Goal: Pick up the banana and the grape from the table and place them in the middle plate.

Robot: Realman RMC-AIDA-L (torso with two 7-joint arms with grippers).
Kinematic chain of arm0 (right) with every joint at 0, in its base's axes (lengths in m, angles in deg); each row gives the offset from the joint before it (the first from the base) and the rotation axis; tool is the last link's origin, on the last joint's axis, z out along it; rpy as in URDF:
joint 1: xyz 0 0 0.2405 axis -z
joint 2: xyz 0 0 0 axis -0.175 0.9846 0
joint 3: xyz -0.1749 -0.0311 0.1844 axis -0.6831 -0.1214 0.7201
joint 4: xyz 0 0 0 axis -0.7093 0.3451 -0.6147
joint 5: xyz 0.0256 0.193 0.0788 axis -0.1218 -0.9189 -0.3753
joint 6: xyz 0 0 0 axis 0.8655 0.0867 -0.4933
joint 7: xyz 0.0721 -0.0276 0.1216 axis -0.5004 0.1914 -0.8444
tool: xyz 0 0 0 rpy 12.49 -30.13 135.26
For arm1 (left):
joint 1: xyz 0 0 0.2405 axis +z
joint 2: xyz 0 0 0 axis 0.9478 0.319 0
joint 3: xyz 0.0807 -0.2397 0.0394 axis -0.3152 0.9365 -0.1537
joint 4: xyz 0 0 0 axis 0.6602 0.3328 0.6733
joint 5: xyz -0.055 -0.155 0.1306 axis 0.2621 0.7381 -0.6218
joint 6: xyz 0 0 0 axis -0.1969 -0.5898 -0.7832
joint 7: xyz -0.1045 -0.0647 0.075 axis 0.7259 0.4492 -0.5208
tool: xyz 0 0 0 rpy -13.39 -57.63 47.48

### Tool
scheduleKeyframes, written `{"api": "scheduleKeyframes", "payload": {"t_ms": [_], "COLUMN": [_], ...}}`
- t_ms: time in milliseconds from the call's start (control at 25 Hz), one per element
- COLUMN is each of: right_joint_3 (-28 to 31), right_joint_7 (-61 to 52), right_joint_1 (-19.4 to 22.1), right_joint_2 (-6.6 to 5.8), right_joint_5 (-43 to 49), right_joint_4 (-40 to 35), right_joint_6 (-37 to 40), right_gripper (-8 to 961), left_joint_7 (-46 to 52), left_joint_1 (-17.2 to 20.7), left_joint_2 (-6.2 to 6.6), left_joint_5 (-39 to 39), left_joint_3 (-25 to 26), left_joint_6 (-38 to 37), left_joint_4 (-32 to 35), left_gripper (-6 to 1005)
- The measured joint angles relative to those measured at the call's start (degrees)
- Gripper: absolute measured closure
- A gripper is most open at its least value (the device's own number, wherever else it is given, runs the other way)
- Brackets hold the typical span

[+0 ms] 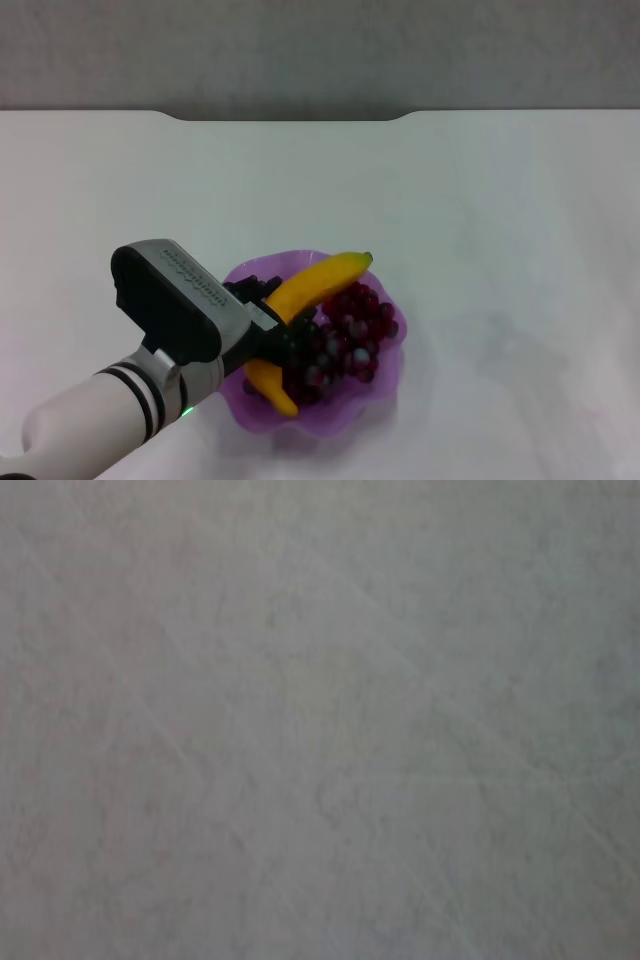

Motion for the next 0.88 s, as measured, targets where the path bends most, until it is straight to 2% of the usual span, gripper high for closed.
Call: {"api": "scheduleKeyframes", "payload": {"t_ms": [160, 360, 560, 720, 760, 800, 880], "right_joint_3": [0.0, 0.0, 0.0, 0.0, 0.0, 0.0, 0.0], "right_joint_7": [0.0, 0.0, 0.0, 0.0, 0.0, 0.0, 0.0], "right_joint_1": [0.0, 0.0, 0.0, -0.1, -0.1, -0.1, -0.2], "right_joint_2": [0.00, 0.00, -0.04, -0.07, -0.08, -0.08, -0.09], "right_joint_5": [0.0, -0.2, -0.3, -0.4, -0.4, -0.4, -0.4], "right_joint_4": [0.0, 0.0, 0.0, 0.0, 0.0, 0.0, -0.1], "right_joint_6": [0.0, 0.0, 0.0, -0.1, -0.1, -0.1, -0.1], "right_gripper": [946, 946, 946, 946, 947, 947, 947], "left_joint_7": [-0.1, -0.1, -0.3, -1.0, -1.7, -1.7, -2.0], "left_joint_1": [0.5, 1.2, 3.2, 4.5, 5.7, 5.7, 6.6], "left_joint_2": [0.05, 0.45, 1.35, 1.96, 2.20, 2.20, 2.25], "left_joint_5": [0.2, 0.2, 0.0, -0.1, -0.1, -0.1, -0.1], "left_joint_3": [0.2, 0.4, 1.7, 2.1, 2.2, 2.2, 2.3], "left_joint_6": [-0.3, -0.3, -2.0, -6.1, -11.3, -11.3, -16.5], "left_joint_4": [-0.9, -2.5, -7.0, -9.4, -10.7, -10.7, -11.0], "left_gripper": [508, 285, 118, 123, 124, 125, 128]}}
